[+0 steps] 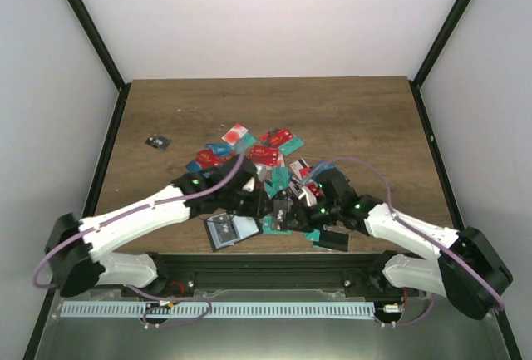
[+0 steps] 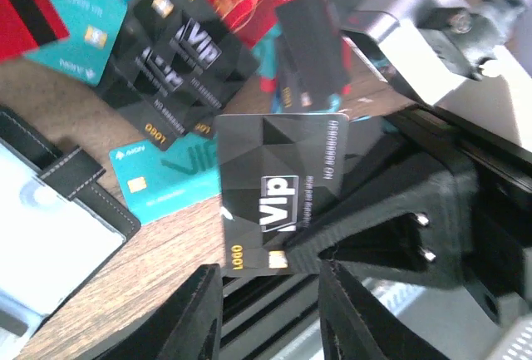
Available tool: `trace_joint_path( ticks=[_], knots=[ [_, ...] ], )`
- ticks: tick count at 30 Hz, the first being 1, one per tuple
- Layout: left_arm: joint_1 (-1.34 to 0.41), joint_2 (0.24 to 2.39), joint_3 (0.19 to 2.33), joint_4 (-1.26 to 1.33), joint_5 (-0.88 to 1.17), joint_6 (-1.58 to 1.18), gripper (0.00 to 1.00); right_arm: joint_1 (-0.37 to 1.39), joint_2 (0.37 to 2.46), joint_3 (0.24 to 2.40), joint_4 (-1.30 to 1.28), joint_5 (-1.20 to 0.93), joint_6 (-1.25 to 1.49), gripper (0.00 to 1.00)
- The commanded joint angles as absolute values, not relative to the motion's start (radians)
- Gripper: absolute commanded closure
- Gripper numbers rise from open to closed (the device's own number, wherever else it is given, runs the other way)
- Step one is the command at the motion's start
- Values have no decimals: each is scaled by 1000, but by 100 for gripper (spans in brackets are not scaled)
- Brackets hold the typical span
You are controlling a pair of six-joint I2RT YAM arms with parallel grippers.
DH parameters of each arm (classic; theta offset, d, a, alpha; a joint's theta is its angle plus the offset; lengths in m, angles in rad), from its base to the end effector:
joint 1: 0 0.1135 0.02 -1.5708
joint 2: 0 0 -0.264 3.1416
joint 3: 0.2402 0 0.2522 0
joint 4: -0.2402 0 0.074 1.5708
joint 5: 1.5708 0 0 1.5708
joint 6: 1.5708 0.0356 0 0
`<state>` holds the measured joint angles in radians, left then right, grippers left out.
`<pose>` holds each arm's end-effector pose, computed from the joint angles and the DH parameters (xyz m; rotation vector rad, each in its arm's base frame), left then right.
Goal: Put the credit cards into the card holder
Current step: Pick up the credit card from the center of the board.
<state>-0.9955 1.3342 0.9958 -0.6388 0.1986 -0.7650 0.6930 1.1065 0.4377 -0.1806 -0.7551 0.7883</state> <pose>0.1410 -0.2304 0.2551 0.4057 2.7646 -0.8357 0.1361 0.1447 0.1697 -0.2764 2.7325 1.4863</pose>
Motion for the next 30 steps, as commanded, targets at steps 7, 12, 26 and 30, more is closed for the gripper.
trace_joint_path(
  ticks=[7, 12, 26, 30],
  knots=[
    [-863, 991, 996, -599, 415, -740, 59, 621, 1161, 663, 57, -1152, 664, 99],
    [-863, 914, 932, -489, 463, -847, 62, 615, 1164, 693, 227, -1308, 754, 99],
    [-867, 782, 832, -381, 436, -920, 70, 615, 1155, 685, 382, -1385, 888, 99],
    [-871, 794, 818, -344, 422, -931, 74, 618, 1155, 675, 433, -1394, 930, 99]
  ],
)
